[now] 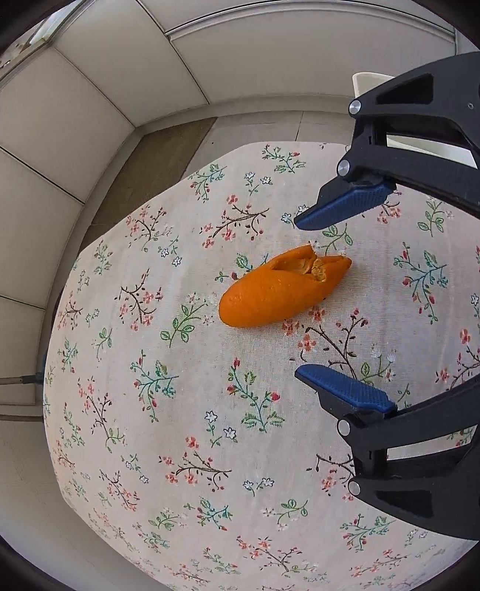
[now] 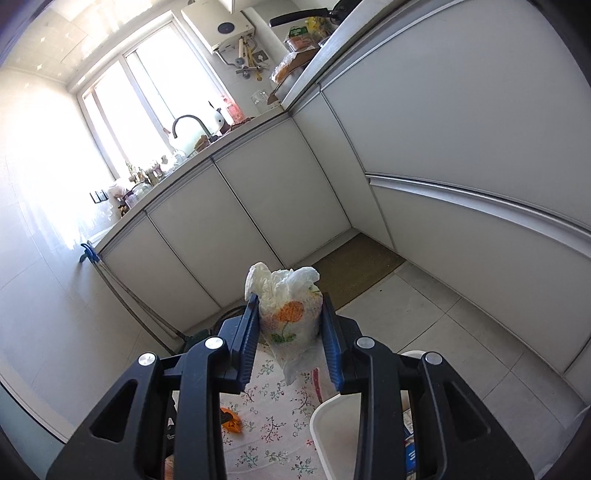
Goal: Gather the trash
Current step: 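Close the left gripper on the orange peel while the right gripper holds the tissue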
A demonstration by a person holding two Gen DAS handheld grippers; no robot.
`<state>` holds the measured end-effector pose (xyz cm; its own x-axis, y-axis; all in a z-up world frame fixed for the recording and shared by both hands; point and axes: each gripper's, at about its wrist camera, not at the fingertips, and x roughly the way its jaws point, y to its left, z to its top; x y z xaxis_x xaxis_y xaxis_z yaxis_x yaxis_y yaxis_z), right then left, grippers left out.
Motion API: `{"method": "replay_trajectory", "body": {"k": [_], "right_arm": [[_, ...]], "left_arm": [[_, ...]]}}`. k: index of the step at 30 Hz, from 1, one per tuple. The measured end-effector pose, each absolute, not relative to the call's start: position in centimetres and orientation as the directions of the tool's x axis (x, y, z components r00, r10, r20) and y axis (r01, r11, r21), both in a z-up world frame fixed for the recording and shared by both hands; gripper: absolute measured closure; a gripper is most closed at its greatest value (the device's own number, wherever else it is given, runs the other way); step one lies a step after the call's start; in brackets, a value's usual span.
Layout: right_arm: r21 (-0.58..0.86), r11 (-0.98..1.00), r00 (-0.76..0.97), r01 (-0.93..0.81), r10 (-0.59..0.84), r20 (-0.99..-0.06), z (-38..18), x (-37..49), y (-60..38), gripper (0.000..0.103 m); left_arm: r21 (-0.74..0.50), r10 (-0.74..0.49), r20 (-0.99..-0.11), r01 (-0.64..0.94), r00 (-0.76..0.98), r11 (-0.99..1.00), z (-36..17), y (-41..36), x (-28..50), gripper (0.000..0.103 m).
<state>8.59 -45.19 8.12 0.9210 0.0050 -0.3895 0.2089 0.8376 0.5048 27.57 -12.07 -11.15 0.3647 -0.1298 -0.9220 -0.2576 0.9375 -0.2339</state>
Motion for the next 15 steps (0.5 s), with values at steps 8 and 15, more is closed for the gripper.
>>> {"method": "replay_trajectory", "body": {"k": [8, 15], "right_arm": [[0.459, 0.865, 0.898, 0.202, 0.024, -0.440, 7.3, 9.3, -44.5, 0.071], [0.432, 0.882, 0.880, 0.187, 0.045, -0.473, 6.9, 9.9, -43.7, 0.071]], "left_arm": [[-0.207, -0.099, -0.930, -0.281, 0.354, 0.937, -12.5, -12.5, 29.1, 0.045], [-0.179, -0.087, -0.925, -0.222, 0.371, 0.958, -13.0, -13.0, 30.2, 0.066]]}}
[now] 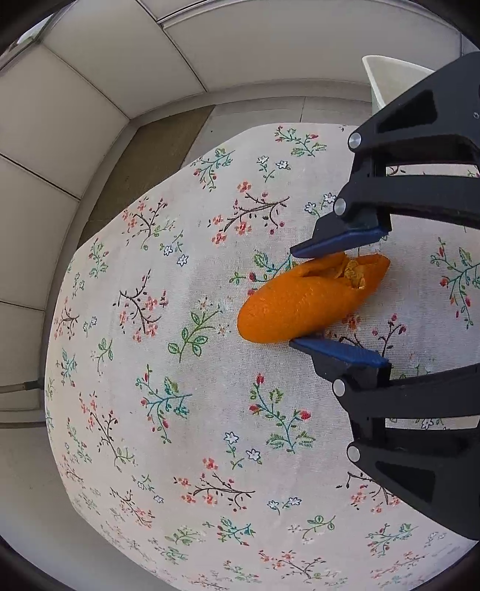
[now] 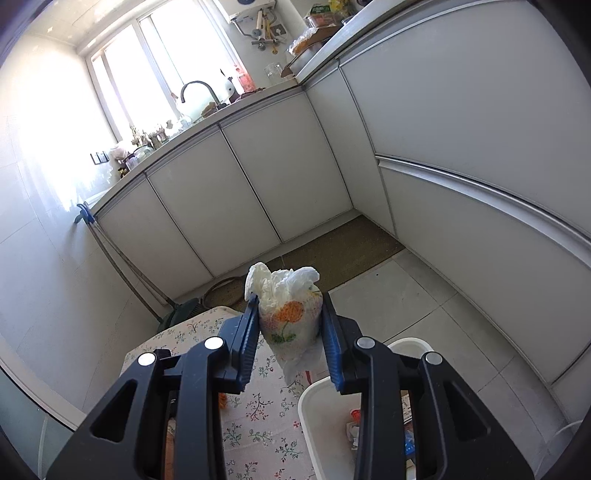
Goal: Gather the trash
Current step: 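Close the left gripper on the orange peel while the right gripper holds the tissue, then carry tissue and orange peel into the bin and open both grippers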
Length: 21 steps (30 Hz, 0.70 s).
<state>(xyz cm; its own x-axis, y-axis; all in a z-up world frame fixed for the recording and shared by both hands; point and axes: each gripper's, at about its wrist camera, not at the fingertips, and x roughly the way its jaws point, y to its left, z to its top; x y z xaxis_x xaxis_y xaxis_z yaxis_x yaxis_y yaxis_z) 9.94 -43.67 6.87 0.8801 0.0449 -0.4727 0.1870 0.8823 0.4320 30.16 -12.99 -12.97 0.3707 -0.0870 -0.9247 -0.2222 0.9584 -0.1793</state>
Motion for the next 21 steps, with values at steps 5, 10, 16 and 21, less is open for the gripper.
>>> {"method": "replay_trajectory", "body": {"k": [5, 10, 16, 21], "right_arm": [[0.425, 0.888, 0.873, 0.173, 0.062, -0.484, 6.7, 10.2, -43.1, 0.071], [0.421, 0.892, 0.867, 0.166, 0.072, -0.493, 6.6, 10.0, -42.9, 0.071], [0.412, 0.893, 0.866, 0.179, 0.055, -0.497, 6.7, 9.3, -43.6, 0.071], [0.404, 0.882, 0.864, 0.242, -0.006, -0.504, 6.3, 8.3, -45.9, 0.071]], "left_arm": [[-0.196, -0.123, -0.912, -0.155, 0.391, 0.968, -12.8, -13.2, 29.1, 0.080], [-0.237, -0.174, -0.897, -0.108, 0.407, 0.966, -11.7, -12.7, 26.5, 0.082], [-0.302, -0.257, -0.861, -0.035, 0.439, 0.953, -9.1, -12.6, 22.3, 0.082], [-0.346, -0.325, -0.826, 0.040, 0.461, 0.937, -6.4, -13.6, 19.7, 0.082]]}}
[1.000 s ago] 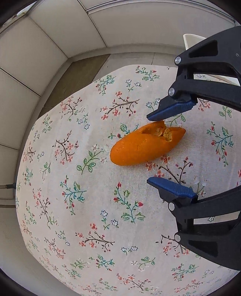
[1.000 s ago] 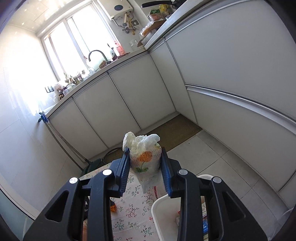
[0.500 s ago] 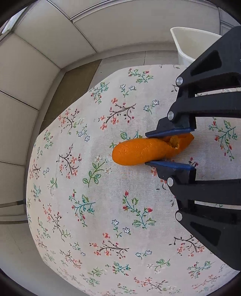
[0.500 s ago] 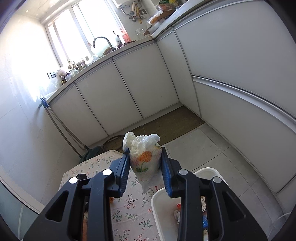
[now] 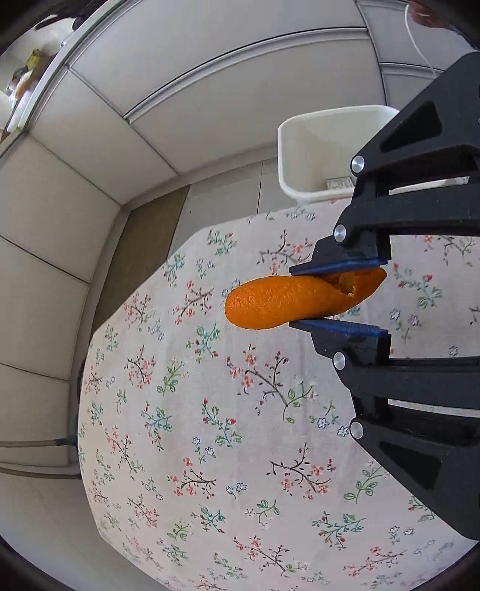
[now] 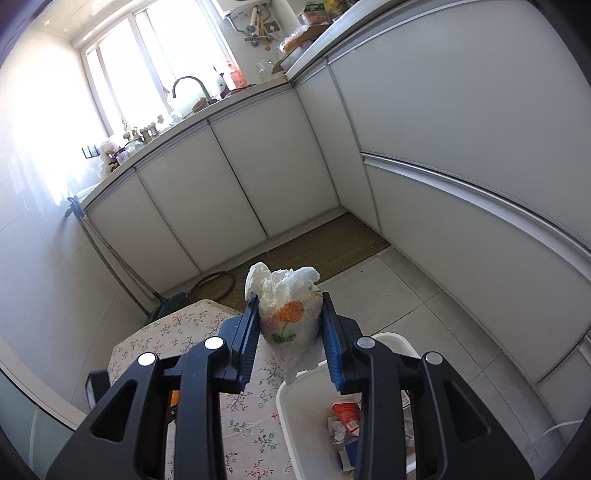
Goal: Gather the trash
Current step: 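Carry tissue and orange peel into the bin and open both grippers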
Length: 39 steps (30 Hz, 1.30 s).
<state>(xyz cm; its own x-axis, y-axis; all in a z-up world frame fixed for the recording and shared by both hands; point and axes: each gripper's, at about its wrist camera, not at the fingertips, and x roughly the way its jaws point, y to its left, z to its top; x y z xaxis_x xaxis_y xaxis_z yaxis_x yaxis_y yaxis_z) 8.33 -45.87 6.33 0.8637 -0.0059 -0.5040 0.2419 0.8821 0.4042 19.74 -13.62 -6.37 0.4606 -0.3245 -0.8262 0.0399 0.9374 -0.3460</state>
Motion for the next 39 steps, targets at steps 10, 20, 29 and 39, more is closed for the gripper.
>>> {"method": "replay_trajectory", "body": {"k": [10, 20, 29, 39], "right_arm": [[0.387, 0.827, 0.799, 0.409, -0.120, -0.589, 3.7, 7.8, -50.6, 0.065], [0.404, 0.725, 0.744, 0.558, -0.221, -0.631, 3.0, 5.1, -55.1, 0.018], [0.414, 0.627, 0.701, 0.660, -0.314, -0.641, 2.9, 2.5, -58.1, 0.013], [0.379, 0.630, 0.684, 0.677, -0.350, -0.640, 3.4, 2.8, -58.2, 0.012]], "left_arm": [[-0.350, -0.418, -0.763, 0.229, 0.493, 0.908, -1.0, -20.2, 16.7, 0.082], [-0.343, -0.475, -0.737, 0.339, 0.480, 0.876, 0.7, -27.6, 16.7, 0.082], [-0.337, -0.518, -0.733, 0.425, 0.442, 0.840, 1.3, -34.4, 17.4, 0.082], [-0.286, -0.499, -0.771, 0.484, 0.396, 0.827, 0.4, -38.5, 18.0, 0.074]]}}
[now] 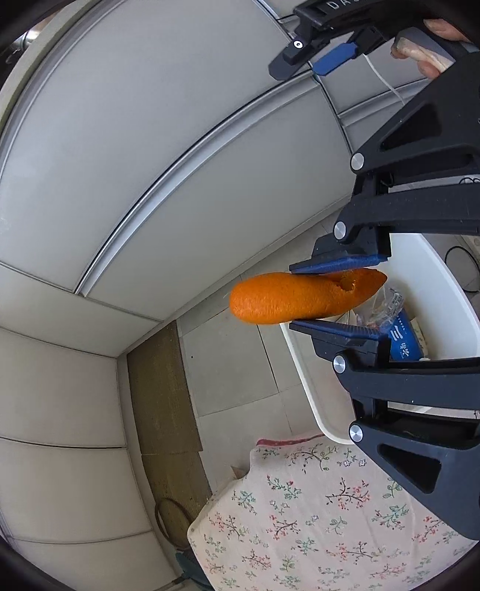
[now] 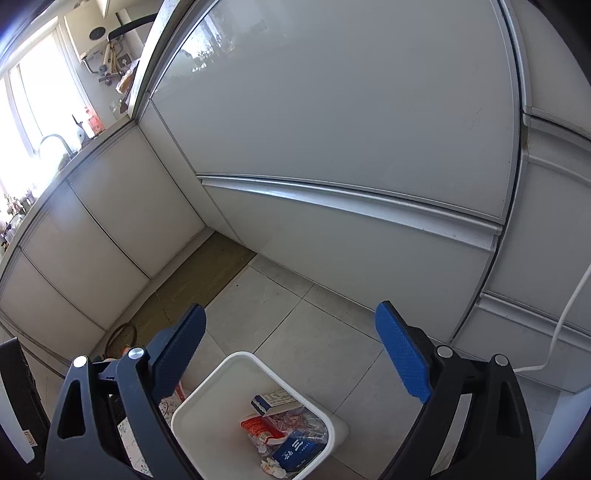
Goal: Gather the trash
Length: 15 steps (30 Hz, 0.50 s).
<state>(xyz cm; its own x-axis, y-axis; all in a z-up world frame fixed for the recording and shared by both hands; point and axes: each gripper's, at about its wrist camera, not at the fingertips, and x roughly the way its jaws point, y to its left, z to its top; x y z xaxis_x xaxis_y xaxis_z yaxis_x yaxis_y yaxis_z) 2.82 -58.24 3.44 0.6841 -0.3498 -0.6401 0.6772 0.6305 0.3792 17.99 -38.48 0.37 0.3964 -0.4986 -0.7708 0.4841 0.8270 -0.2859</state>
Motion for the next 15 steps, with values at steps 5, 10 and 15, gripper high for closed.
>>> {"method": "replay_trajectory", "body": {"k": [5, 10, 15], "right_arm": [[0.375, 0.629, 0.679, 0.681, -0.350, -0.646, 3.2, 2.8, -58.4, 0.012], [0.366, 0.640, 0.681, 0.676, -0.354, -0.641, 3.6, 3.0, -58.0, 0.012], [0.353, 0.668, 0.690, 0.655, -0.340, -0.639, 3.9, 3.4, -56.4, 0.012]], "left_arm": [[-0.223, -0.464, -0.769, 0.495, 0.439, 0.840, 0.1, -38.4, 17.1, 0.043], [-0.116, -0.402, -0.754, 0.496, 0.520, 0.860, 0.9, -37.3, 16.1, 0.035], [-0.040, -0.353, -0.720, 0.472, 0.598, 0.881, 2.8, -35.1, 14.7, 0.023]]}}
